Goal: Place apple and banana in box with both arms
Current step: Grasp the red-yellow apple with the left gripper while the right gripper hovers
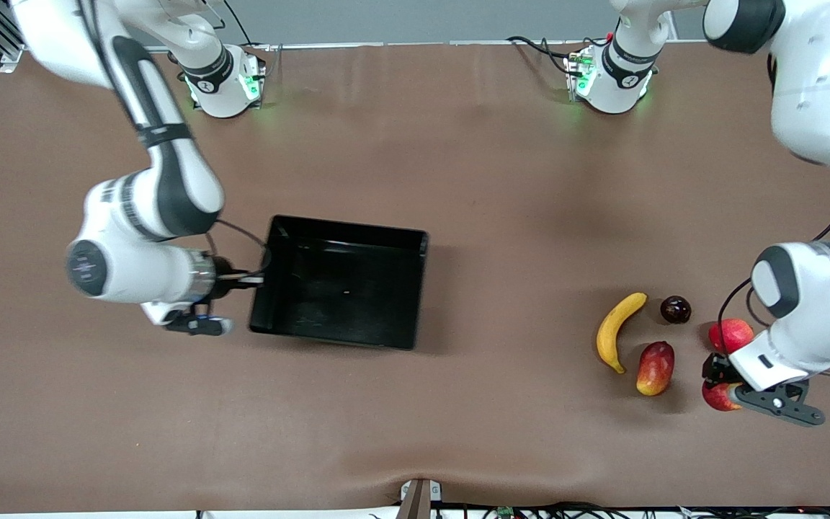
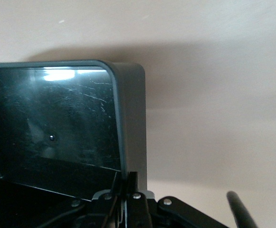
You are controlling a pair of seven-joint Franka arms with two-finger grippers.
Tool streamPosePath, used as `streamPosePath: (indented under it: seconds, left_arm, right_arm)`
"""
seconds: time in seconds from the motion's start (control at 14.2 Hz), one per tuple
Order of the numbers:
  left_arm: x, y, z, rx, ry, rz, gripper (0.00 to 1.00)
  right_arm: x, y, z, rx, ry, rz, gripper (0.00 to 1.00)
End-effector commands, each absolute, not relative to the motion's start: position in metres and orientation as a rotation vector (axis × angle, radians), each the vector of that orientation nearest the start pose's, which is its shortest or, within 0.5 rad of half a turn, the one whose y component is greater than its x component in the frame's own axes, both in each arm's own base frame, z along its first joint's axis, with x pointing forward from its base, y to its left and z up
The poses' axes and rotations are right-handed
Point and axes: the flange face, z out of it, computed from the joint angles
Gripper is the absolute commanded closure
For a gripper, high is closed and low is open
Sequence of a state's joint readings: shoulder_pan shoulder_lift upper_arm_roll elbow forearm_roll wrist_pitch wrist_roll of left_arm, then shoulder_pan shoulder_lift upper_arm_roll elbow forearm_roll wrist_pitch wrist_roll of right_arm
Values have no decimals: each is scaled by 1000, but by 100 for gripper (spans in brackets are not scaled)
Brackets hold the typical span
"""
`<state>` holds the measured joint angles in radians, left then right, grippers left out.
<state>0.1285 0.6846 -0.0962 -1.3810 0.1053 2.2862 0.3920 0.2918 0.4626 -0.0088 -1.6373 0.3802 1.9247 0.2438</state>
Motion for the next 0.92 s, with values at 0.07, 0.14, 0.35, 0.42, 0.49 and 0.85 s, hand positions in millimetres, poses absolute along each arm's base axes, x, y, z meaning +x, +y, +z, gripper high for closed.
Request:
streamPosePath:
  seconds: [0.07, 0.14, 0.35, 0.42, 0.49, 0.85]
  left_arm:
    - [698, 11, 381, -3013, 601, -269, 100]
    - [686, -1, 389, -3023, 586, -261, 100]
    - [649, -33, 411, -3035, 563, -250, 100]
    - [638, -42, 415, -3035, 557, -246, 100]
    - [627, -50, 418, -3038, 541, -240, 100]
    - [573, -100, 428, -3048, 456, -221, 100]
  right_arm:
    - [616, 255, 334, -2776, 214, 368, 100]
    - [615, 264, 328, -2777, 206, 359, 100]
    - [604, 304, 302, -2797, 181, 340, 100]
    - [599, 318, 294, -2803, 189, 334, 100]
    - [594, 331, 285, -2810, 192, 332, 100]
    - [582, 368, 263, -2826, 194, 322, 100]
